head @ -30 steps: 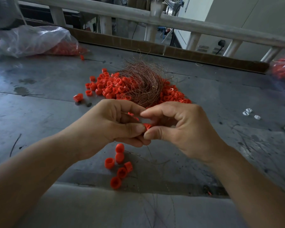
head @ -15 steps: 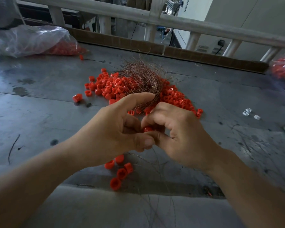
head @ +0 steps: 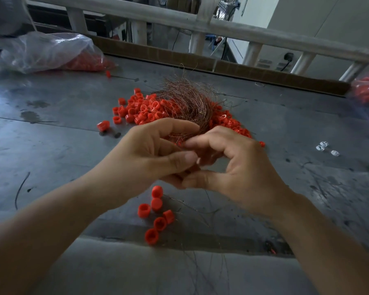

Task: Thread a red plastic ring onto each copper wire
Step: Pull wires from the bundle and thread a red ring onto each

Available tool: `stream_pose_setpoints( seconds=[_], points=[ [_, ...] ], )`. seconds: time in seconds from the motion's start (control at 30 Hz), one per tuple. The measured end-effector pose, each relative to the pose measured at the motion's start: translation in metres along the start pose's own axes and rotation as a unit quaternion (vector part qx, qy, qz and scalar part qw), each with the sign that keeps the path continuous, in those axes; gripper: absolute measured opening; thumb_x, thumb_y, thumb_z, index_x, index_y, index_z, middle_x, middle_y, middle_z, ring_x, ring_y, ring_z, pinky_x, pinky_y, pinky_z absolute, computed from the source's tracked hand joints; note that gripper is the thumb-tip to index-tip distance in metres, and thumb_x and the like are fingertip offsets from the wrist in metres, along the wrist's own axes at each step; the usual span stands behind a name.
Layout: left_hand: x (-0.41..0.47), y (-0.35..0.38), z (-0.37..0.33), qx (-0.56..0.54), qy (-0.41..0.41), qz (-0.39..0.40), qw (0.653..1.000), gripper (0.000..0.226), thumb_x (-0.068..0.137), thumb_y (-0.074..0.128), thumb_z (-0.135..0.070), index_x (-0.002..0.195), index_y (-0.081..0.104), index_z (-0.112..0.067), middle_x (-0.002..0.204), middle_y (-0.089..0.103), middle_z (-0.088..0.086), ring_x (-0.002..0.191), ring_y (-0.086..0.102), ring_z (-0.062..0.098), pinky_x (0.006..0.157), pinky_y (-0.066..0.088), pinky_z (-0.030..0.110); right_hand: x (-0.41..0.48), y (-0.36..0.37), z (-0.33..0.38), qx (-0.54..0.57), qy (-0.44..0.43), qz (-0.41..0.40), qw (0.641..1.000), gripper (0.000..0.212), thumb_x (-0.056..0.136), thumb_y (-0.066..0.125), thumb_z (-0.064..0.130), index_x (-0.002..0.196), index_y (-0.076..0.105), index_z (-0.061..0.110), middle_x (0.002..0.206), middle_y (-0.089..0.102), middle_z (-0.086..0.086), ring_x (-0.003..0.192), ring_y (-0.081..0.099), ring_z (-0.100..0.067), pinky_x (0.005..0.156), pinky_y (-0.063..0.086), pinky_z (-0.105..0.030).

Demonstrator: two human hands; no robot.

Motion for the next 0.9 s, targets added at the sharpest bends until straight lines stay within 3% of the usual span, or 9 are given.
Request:
stream_pose_setpoints(
  seconds=[0.1,0.3,0.37,0.4,0.47,0.53,0.67,0.77,0.9],
  points=[
    [0.003,-0.004,-0.004,-0.087,0.001,-0.017,0.996,0.034,0.059,0.069,-0.024,0.093,0.071,-0.017,0.072,0.071,0.013,0.061,0.069,0.02,0.051,0.053,0.023,0.001,-0.005,-0.004,0.09,0.085,0.009,0.992,0.036,0.062,0.065,0.045,0.096,0.058,0.035,0.08,0.065,0.01,0.078,0.063,-0.002,0.073,0.051,-0.016],
    [0.005,-0.013,-0.007,-0.151,0.002,-0.029,0.988,0.029,0.056,0.069,-0.008,0.084,0.073,-0.012,0.075,0.071,0.014,0.062,0.069,0.021,0.05,0.054,0.023,0.001,-0.007,-0.004,0.163,0.12,0.018,0.979,0.011,0.072,0.063,0.021,0.083,0.065,0.019,0.06,0.064,0.007,0.056,0.061,-0.002,0.054,0.048,-0.014],
    [0.005,-0.016,-0.007,-0.145,-0.01,-0.026,0.989,0.025,0.058,0.066,0.007,0.076,0.073,-0.009,0.074,0.071,0.013,0.059,0.068,0.018,0.049,0.053,0.021,0.001,-0.01,-0.004,0.158,0.124,0.014,0.98,0.006,0.077,0.064,0.012,0.08,0.066,0.017,0.057,0.062,0.008,0.053,0.058,-0.001,0.049,0.046,-0.013],
    [0.005,-0.017,-0.007,-0.137,-0.014,-0.025,0.99,0.018,0.062,0.063,0.004,0.069,0.073,-0.009,0.072,0.071,0.012,0.057,0.067,0.016,0.049,0.052,0.019,0.001,-0.012,-0.005,0.144,0.126,0.013,0.981,0.007,0.079,0.064,0.01,0.077,0.066,0.017,0.056,0.061,0.009,0.051,0.057,-0.001,0.047,0.044,-0.013],
    [0.005,-0.017,-0.006,-0.084,-0.024,-0.025,0.996,0.008,0.06,0.073,-0.005,0.061,0.071,-0.012,0.066,0.069,0.008,0.054,0.066,0.013,0.048,0.051,0.017,0.0,-0.016,-0.007,0.103,0.139,0.018,0.985,0.012,0.08,0.065,0.011,0.072,0.065,0.019,0.054,0.059,0.013,0.047,0.053,0.002,0.043,0.04,-0.01],
    [0.005,-0.017,0.0,0.045,-0.04,-0.032,0.998,0.014,0.049,0.079,-0.017,0.06,0.071,-0.019,0.061,0.068,0.005,0.055,0.066,0.013,0.05,0.051,0.016,0.002,-0.016,-0.012,0.032,0.157,0.042,0.986,0.014,0.08,0.067,0.016,0.069,0.064,0.024,0.053,0.057,0.017,0.048,0.051,0.004,0.045,0.037,-0.008],
    [0.005,-0.017,0.013,0.361,-0.028,-0.037,0.931,0.017,0.054,0.077,-0.024,0.056,0.065,-0.035,0.066,0.066,-0.022,0.056,0.061,-0.003,0.054,0.048,0.009,0.0,-0.006,-0.02,-0.124,0.173,0.121,0.97,0.019,0.08,0.067,0.027,0.065,0.058,0.034,0.062,0.057,0.017,0.061,0.052,0.01,0.056,0.04,-0.008],
    [0.005,-0.017,0.016,0.42,-0.034,0.013,0.907,0.018,0.06,0.075,-0.025,0.056,0.063,-0.038,0.066,0.062,-0.03,0.057,0.058,-0.009,0.052,0.042,0.005,-0.003,0.0,-0.02,-0.134,0.176,0.163,0.962,0.008,0.081,0.066,0.027,0.074,0.064,0.028,0.064,0.055,0.018,0.062,0.051,0.013,0.056,0.038,-0.003],
    [0.006,-0.016,0.02,0.417,-0.064,0.048,0.906,0.017,0.063,0.074,-0.031,0.05,0.064,-0.037,0.054,0.06,-0.027,0.05,0.055,-0.009,0.047,0.038,0.005,-0.003,0.007,-0.023,-0.15,0.168,0.214,0.951,0.007,0.084,0.063,0.026,0.086,0.067,0.02,0.07,0.054,0.018,0.064,0.05,0.009,0.06,0.038,0.0]
  ],
)
Point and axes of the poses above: each hand's wrist, its own x-axis towards the middle knuckle, its own y-axis out of the palm, z = x × y, the point moved 2 cm from there along x, towards the middle knuckle
